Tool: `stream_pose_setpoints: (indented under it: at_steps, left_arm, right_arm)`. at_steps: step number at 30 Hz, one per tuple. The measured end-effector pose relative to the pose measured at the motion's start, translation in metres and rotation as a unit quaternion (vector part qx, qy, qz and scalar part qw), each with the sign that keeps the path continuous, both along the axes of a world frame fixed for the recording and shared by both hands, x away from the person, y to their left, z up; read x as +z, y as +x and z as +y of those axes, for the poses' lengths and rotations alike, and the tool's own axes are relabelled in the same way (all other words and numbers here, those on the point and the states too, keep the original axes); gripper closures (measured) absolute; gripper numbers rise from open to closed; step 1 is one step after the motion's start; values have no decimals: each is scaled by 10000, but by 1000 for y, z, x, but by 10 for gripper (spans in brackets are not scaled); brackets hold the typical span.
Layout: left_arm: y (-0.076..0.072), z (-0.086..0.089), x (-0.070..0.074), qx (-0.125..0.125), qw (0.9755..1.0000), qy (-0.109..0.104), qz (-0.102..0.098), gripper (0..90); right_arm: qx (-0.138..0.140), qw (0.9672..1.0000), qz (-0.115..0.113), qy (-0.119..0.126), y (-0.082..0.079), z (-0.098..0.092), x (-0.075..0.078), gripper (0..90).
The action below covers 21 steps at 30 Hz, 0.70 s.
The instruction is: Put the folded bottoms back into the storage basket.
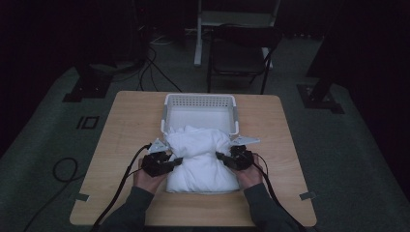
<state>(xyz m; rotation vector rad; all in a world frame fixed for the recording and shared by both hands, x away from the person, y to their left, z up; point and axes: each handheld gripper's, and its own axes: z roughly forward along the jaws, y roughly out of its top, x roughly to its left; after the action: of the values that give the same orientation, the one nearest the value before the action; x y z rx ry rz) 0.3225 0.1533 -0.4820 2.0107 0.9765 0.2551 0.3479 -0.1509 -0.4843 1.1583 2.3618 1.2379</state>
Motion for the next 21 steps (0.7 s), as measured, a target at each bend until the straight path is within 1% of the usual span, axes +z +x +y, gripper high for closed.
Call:
stream_pose_setpoints:
  at_steps: [3,6,12,19,21]
  left_arm:
    - [1,1,3,-20,10000,-14,-18,719]
    - [3,1,4,-2,10000,-66,-27,719]
    - [4,4,9,39,9999,-102,-84,719]
    - [7,6,13,53,9999,-89,-122,719]
    - [8,7,16,45,9998,-66,-156,719]
  right_arm:
    - [-9,10000,-26,21,1,0,3,743]
    - [-17,10000,-54,35,2,0,6,744]
    - [-5,9999,-124,32,4,2,13,744]
    - [-7,9998,-183,21,7,5,18,743]
    - [0,9998,-206,25,8,6,20,744]
